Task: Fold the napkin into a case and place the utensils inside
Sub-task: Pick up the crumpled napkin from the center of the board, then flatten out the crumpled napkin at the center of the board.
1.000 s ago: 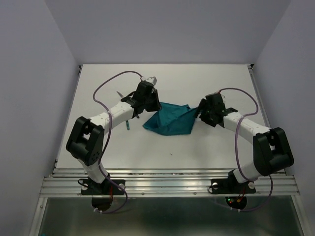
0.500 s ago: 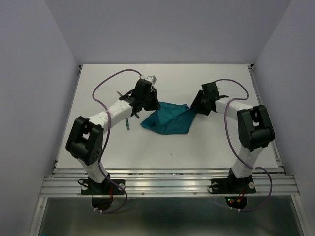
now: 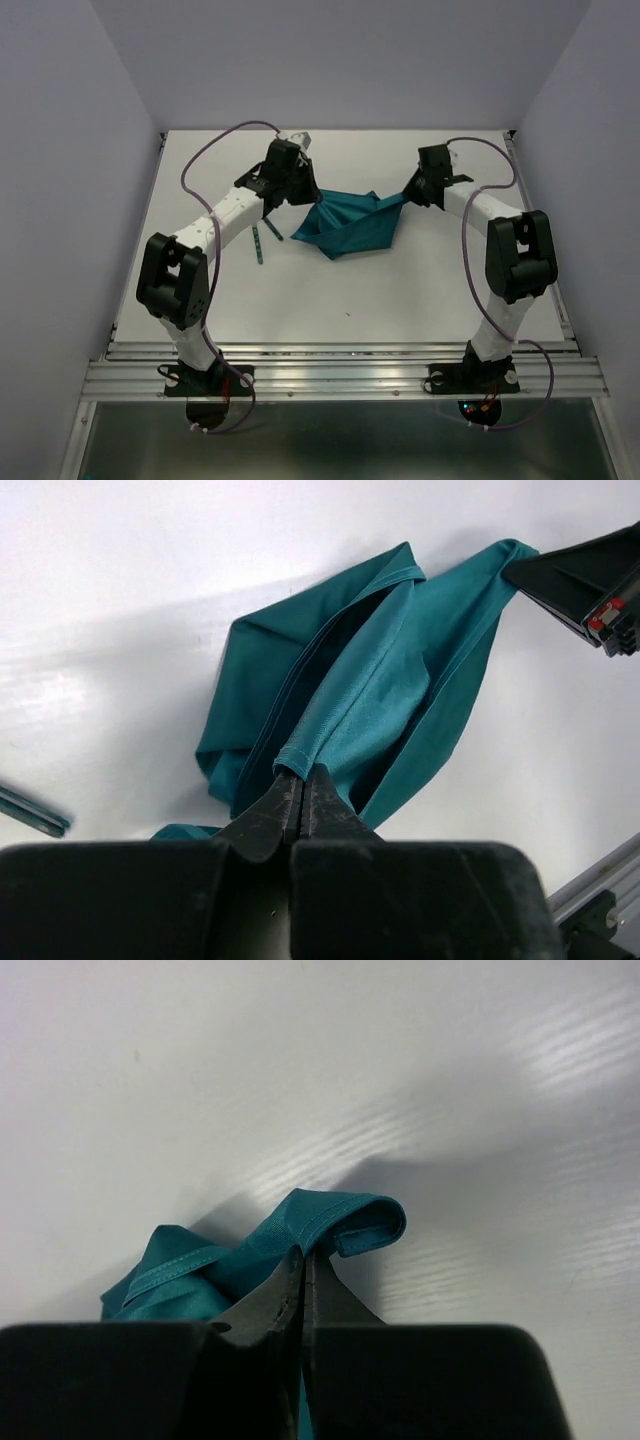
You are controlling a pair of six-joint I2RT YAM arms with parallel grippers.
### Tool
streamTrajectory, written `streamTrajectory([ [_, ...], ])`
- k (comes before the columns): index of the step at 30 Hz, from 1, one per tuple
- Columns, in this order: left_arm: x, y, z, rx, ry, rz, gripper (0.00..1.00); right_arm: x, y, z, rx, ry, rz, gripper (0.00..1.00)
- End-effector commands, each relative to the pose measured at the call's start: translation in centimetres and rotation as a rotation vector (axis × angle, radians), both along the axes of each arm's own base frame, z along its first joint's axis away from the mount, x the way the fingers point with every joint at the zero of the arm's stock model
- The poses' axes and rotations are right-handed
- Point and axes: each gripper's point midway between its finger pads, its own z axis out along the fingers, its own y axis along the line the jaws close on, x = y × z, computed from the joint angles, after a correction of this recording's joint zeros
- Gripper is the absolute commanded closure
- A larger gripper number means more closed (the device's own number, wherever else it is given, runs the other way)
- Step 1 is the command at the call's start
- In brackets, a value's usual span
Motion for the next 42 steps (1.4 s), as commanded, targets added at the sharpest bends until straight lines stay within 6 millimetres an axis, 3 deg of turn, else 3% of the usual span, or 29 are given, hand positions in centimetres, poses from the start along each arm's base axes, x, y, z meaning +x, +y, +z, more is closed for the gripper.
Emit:
streamTrajectory([
  [1, 5.0, 0.5, 7.4, -0.045, -0.16, 0.027, 1.0, 5.2, -2.1, 11.8, -0.024, -0.287, -0.051, 0.99],
  [2, 6.2, 1.3, 8.6, -0.047, -0.177, 0.047, 1.0, 5.4, -2.6, 14.5, -0.022, -0.342, -0.058, 0.99],
  [3, 7.5, 1.3, 11.1, -0.056, -0.221, 0.047, 1.0, 5.5, -2.8, 16.7, -0.034, -0.386, -0.053, 0.99],
  [5, 8.7, 1.9, 13.8, -0.056, -0.272, 0.059, 1.0, 5.6, -3.0, 21.6, -0.039, -0.488, -0.05, 0.99],
  [6, 9.6, 2.5, 16.4, -0.063, -0.319, 0.073, 1.0, 4.9, -3.2, 24.4, -0.042, -0.545, -0.051, 0.99],
  [8, 10.4, 3.2, 18.4, -0.064, -0.359, 0.085, 1.0, 3.8, -3.6, 27.0, -0.058, -0.598, -0.041, 0.99],
  [9, 10.7, 3.5, 19.9, -0.074, -0.388, 0.088, 1.0, 2.3, -3.9, 29.2, -0.062, -0.645, -0.041, 0.99],
  [10, 10.8, 3.7, 20.5, -0.08, -0.398, 0.088, 1.0, 1.5, -4.1, 29.7, -0.066, -0.661, -0.041, 0.99],
  [12, 10.7, 3.8, 20.7, -0.086, -0.403, 0.088, 1.0, -0.2, -4.5, 28.1, -0.083, -0.646, -0.031, 0.99],
  [13, 10.6, 3.8, 20.4, -0.087, -0.4, 0.084, 1.0, -2.0, -4.9, 29.1, -0.082, -0.672, -0.037, 0.99],
  [14, 10.6, 3.8, 20.0, -0.09, -0.393, 0.085, 1.0, -2.9, -5.1, 28.1, -0.086, -0.656, -0.037, 0.99],
  [15, 10.5, 3.6, 18.5, -0.092, -0.37, 0.076, 1.0, -4.6, -5.3, 25.2, -0.084, -0.607, -0.034, 0.96],
  [16, 10.3, 3.5, 17.7, -0.094, -0.357, 0.072, 1.0, -5.6, -5.4, 23.3, -0.081, -0.571, -0.032, 0.88],
  [17, 10.2, 3.3, 15.4, -0.091, -0.311, 0.066, 0.99, -6.5, -5.4, 21.2, -0.072, -0.531, -0.029, 0.77],
  [18, 10.0, 3.1, 14.0, -0.09, -0.278, 0.057, 0.83, -8.2, -5.4, 16.1, -0.06, -0.427, -0.031, 0.6],
  [20, 9.7, 2.9, 10.8, -0.076, -0.21, 0.047, 0.51, -10.6, -5.6, 12.3, -0.04, -0.346, -0.044, 0.45],
  [21, 9.3, 2.9, 8.0, -0.062, -0.149, 0.043, 0.23, -11.5, -5.7, 10.4, -0.015, -0.303, -0.073, 0.39],
  [22, 9.2, 2.9, 6.7, -0.05, -0.121, 0.044, 0.11, -13.1, -5.9, 7.4, -0.012, -0.233, -0.084, 0.35],
  [24, 8.7, 3.2, 3.9, -0.019, -0.049, 0.051, 0.06, -14.5, -6.1, 5.8, 0.005, -0.196, -0.109, 0.27],
  [28, 8.1, 4.5, 2.8, 0.034, -0.034, 0.088, 0.06, -15.4, -7.5, 5.4, -0.049, -0.177, -0.158, 0.13],
  [33, 6.6, 6.5, 1.2, 0.104, -0.004, 0.157, 0.16, -13.6, -8.5, 8.2, -0.124, -0.225, -0.176, 0.09],
  [35, 5.9, 6.7, 0.2, 0.123, 0.022, 0.176, 0.2, -13.0, -8.6, 8.0, -0.133, -0.211, -0.181, 0.07],
  [40, 3.1, 5.6, -3.8, 0.222, 0.092, 0.212, 0.28, -11.6, -8.2, 7.9, -0.126, -0.194, -0.184, 0.03],
  [42, 1.9, 3.9, -5.1, 0.237, 0.123, 0.229, 0.29, -11.4, -7.9, 7.5, -0.113, -0.185, -0.18, 0.03],
])
